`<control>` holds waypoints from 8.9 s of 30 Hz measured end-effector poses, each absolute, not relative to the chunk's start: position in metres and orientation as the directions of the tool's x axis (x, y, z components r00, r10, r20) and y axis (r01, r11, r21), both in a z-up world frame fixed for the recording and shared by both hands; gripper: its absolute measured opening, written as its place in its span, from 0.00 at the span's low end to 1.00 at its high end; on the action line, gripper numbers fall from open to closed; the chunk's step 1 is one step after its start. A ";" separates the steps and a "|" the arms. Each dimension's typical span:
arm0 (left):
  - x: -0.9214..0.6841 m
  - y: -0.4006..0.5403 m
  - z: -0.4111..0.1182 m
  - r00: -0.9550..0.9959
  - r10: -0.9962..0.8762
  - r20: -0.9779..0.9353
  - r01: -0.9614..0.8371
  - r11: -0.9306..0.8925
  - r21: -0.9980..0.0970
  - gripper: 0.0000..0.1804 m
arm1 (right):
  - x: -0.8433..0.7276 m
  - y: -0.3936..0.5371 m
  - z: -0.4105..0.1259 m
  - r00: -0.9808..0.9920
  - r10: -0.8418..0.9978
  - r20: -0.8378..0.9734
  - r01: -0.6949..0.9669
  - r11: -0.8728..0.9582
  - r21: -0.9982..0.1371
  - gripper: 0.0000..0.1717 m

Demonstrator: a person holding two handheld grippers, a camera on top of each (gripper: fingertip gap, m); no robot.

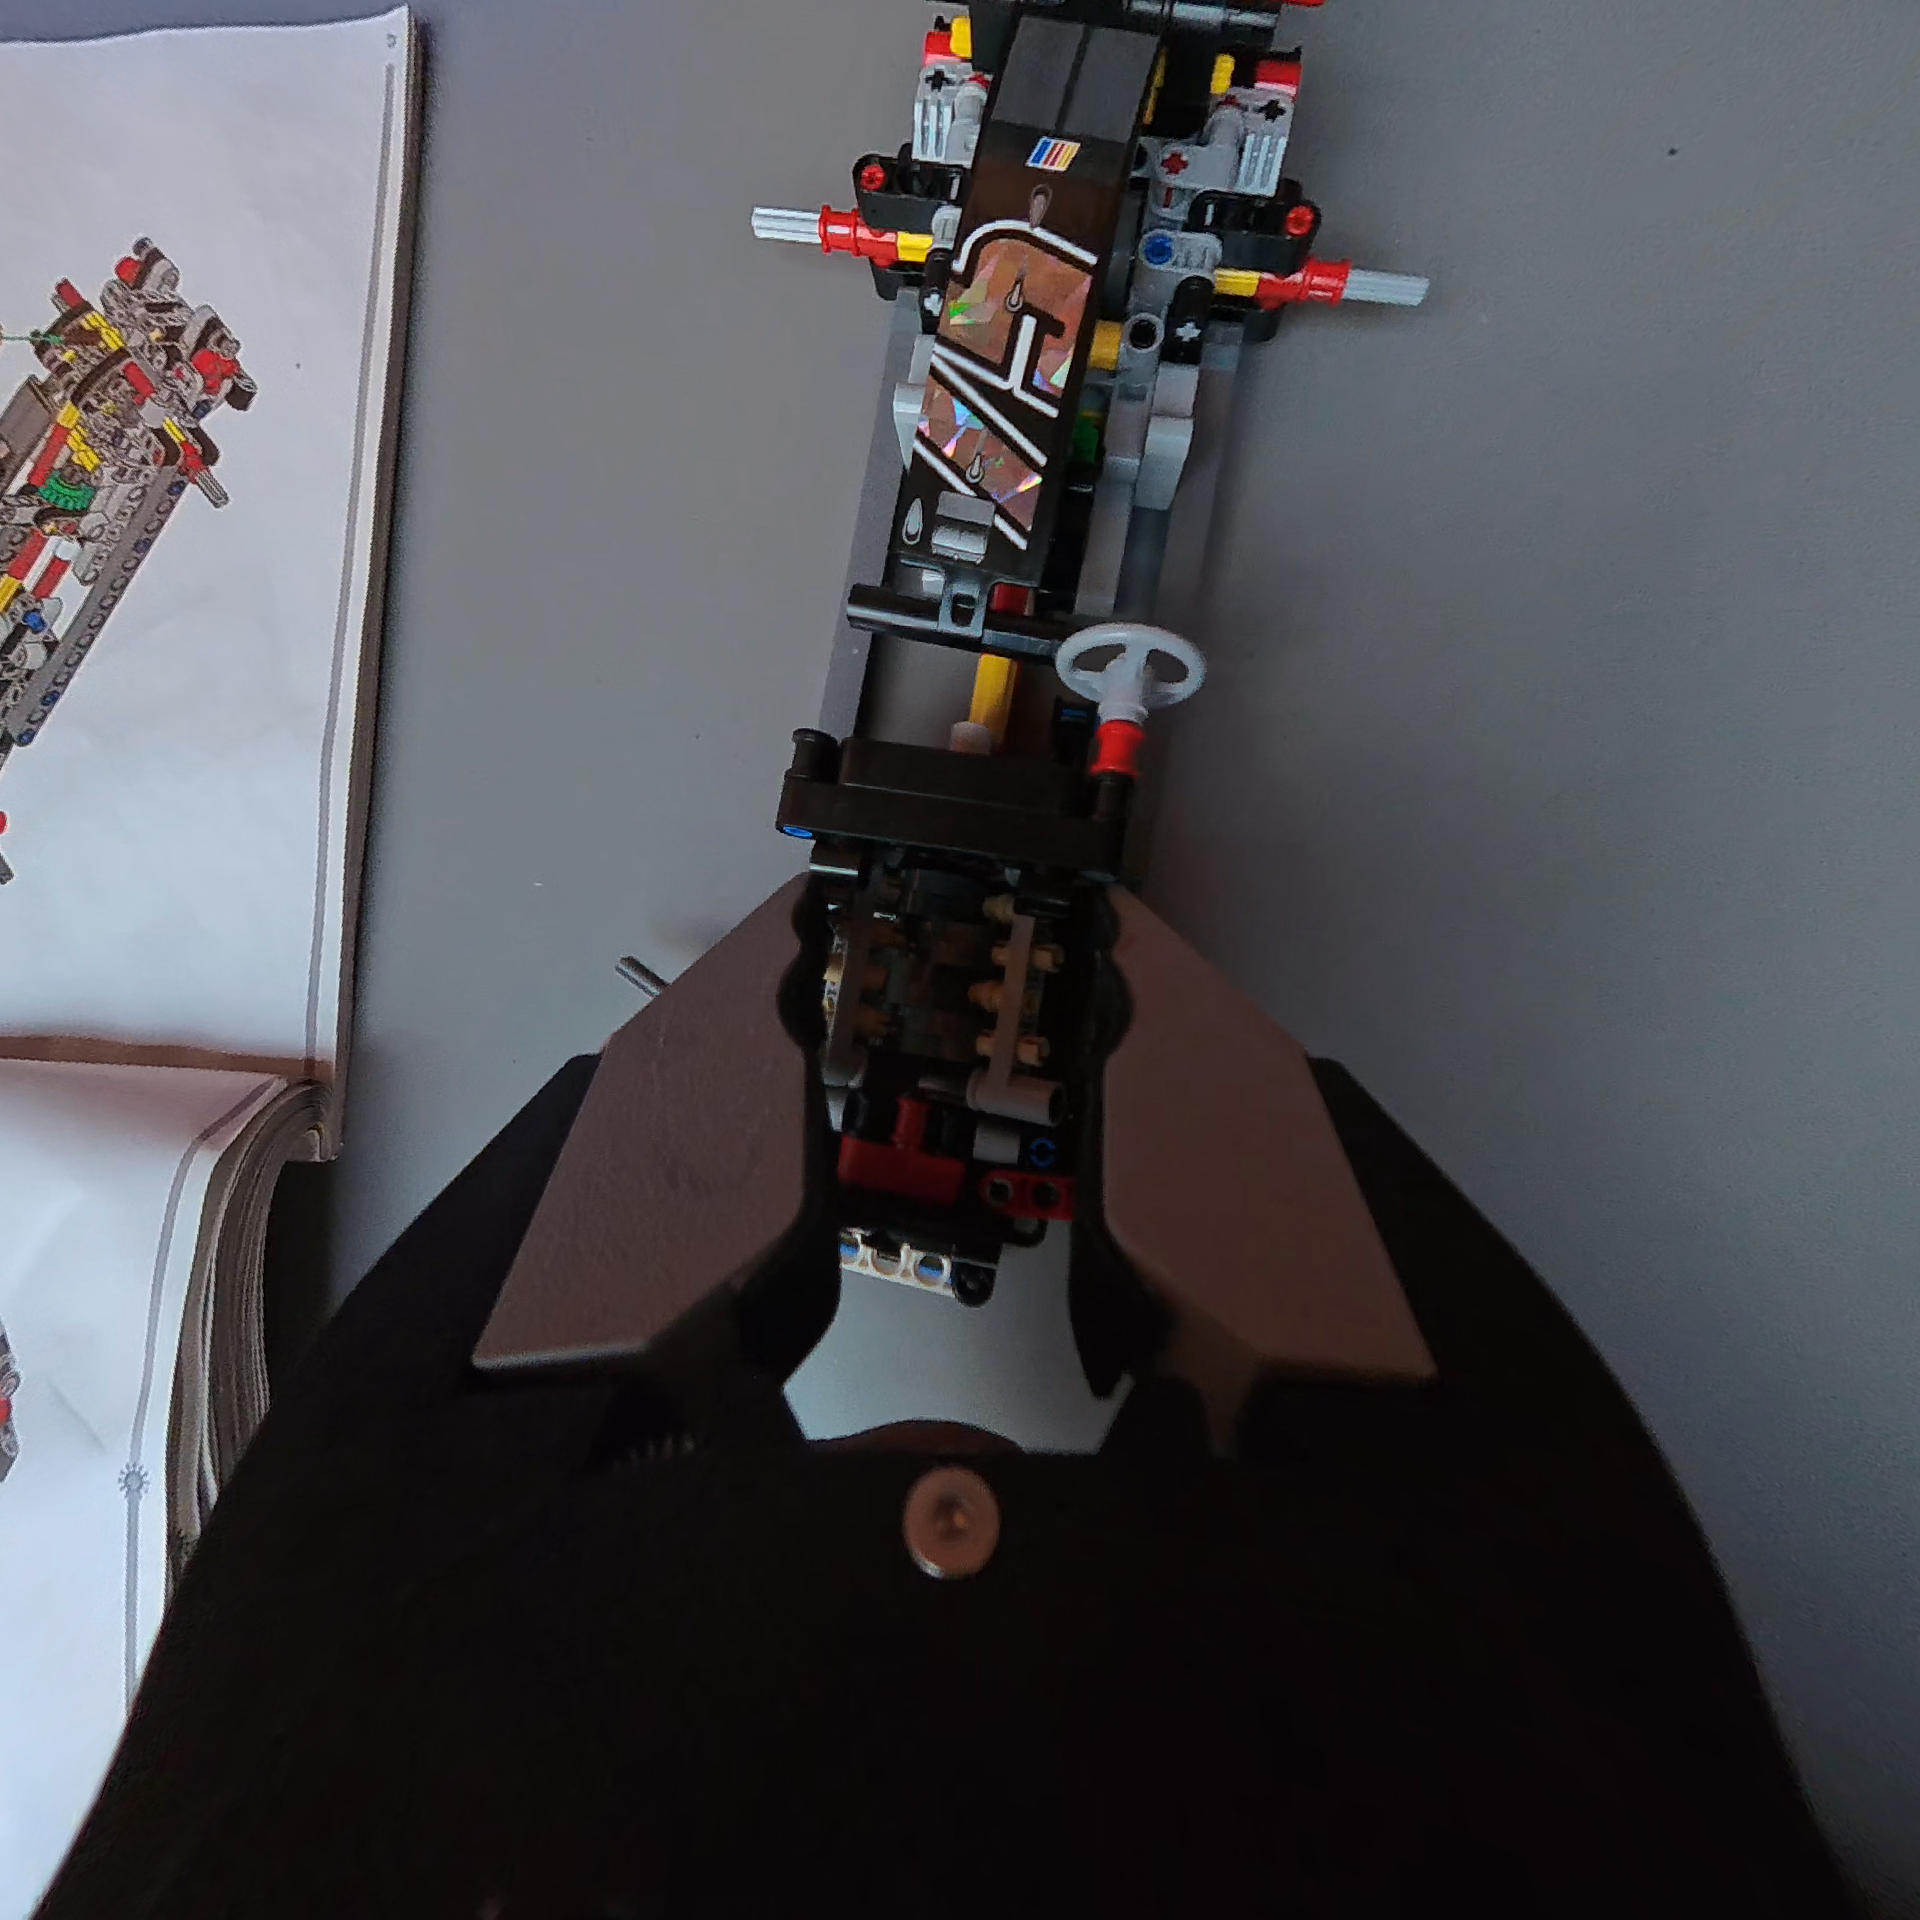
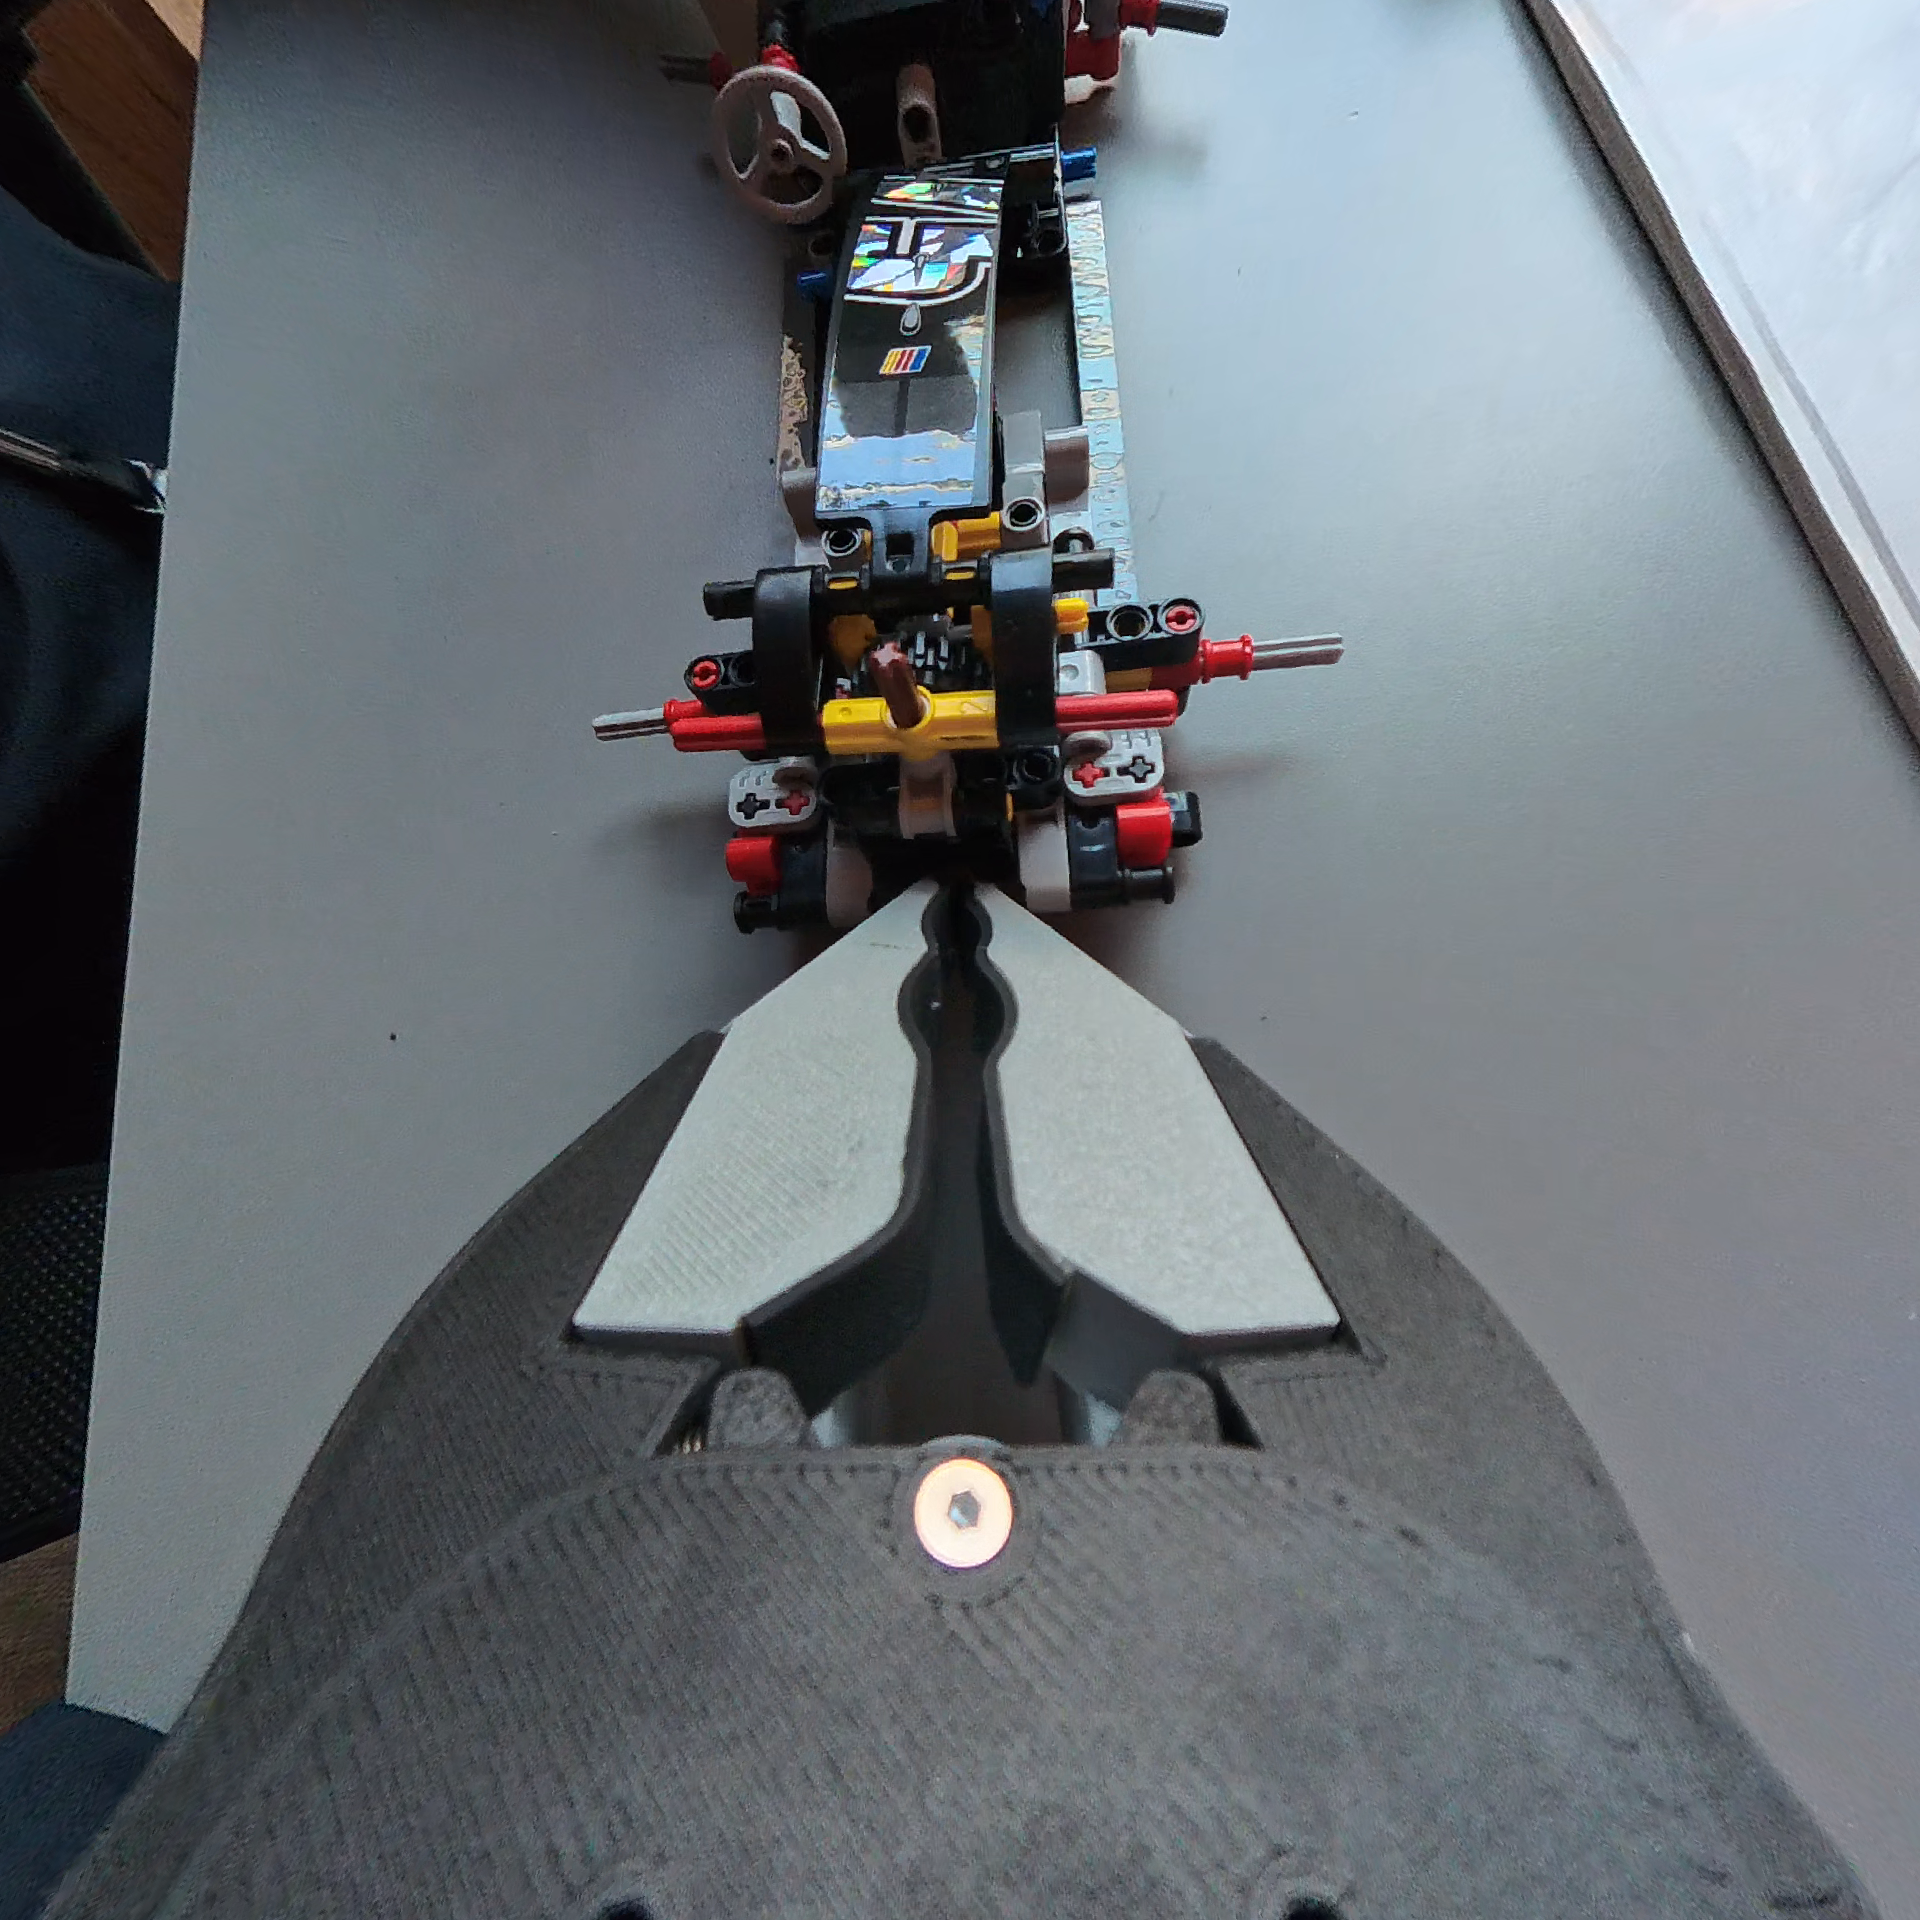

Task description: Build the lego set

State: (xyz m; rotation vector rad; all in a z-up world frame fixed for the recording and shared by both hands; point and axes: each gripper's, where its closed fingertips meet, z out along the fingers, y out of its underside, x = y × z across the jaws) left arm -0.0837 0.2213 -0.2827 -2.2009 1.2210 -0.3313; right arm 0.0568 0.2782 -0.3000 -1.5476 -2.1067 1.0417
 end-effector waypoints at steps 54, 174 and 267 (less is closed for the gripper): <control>-0.095 0.226 -0.291 0.421 -0.906 0.039 -0.688 -0.347 -0.638 0.32 | 0.047 0.276 -0.300 -0.413 0.889 -0.200 0.677 0.152 -0.720 0.00; -0.079 0.239 -0.286 0.572 -0.819 0.037 -0.634 -0.470 -0.614 0.40 | 0.013 0.315 -0.211 -0.256 0.962 -0.094 0.480 0.042 -0.876 0.34; -0.099 0.233 -0.291 0.521 -0.854 -0.015 -0.705 -0.420 -0.572 0.40 | 0.065 0.304 -0.294 -0.367 0.899 -0.240 0.683 0.086 -0.725 0.27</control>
